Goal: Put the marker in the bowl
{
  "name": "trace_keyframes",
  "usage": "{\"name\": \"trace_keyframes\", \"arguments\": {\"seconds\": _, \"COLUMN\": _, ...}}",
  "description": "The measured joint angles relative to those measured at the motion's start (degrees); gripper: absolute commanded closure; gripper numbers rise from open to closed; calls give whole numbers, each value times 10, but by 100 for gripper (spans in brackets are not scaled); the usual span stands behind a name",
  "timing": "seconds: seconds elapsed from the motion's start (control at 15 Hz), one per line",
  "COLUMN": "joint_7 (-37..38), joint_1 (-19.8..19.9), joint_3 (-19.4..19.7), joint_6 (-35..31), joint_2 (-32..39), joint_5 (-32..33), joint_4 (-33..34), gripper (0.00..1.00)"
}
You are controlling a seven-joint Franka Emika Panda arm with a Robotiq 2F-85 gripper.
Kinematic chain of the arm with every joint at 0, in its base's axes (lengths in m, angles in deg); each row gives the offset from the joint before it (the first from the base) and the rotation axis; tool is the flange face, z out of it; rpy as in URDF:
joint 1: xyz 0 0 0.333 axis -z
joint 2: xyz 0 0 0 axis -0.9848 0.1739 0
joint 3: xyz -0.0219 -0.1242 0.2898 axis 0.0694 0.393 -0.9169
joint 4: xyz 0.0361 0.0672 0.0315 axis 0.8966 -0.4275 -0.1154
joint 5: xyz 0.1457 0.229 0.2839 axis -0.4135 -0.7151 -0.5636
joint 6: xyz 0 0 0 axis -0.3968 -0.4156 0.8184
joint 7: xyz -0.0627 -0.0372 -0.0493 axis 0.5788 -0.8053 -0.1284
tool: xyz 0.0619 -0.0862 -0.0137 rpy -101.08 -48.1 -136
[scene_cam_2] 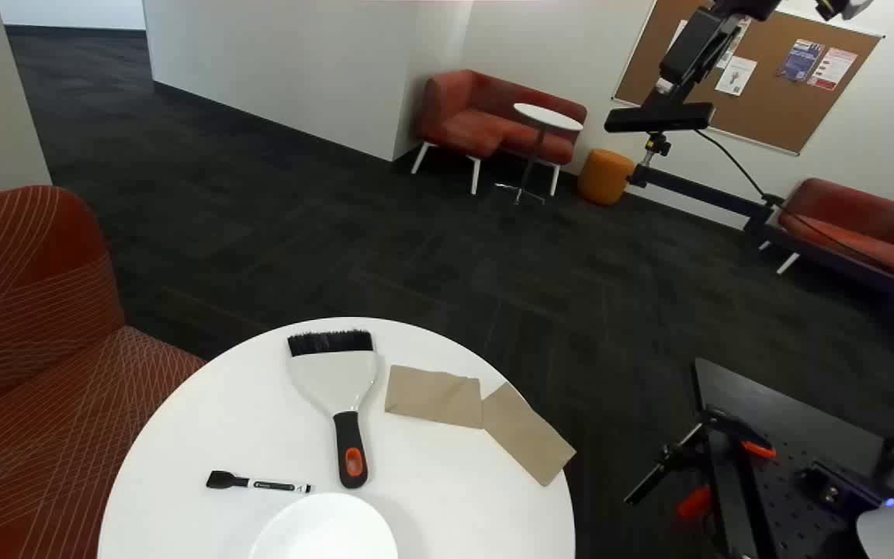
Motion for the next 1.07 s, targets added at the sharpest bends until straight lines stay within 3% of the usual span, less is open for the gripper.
{"name": "trace_keyframes", "arguments": {"seconds": 0.8, "joint_7": 0, "joint_1": -1, "joint_3": -3, "joint_6": 0, "joint_2": 2, "joint_5": 0, "joint_4": 0, "gripper": 0}}
{"name": "trace_keyframes", "arguments": {"seconds": 1.07, "joint_7": -1, "joint_1": -23, "joint_3": -23, "joint_6": -5, "joint_2": 24, "joint_5": 0, "joint_4": 2, "gripper": 0}}
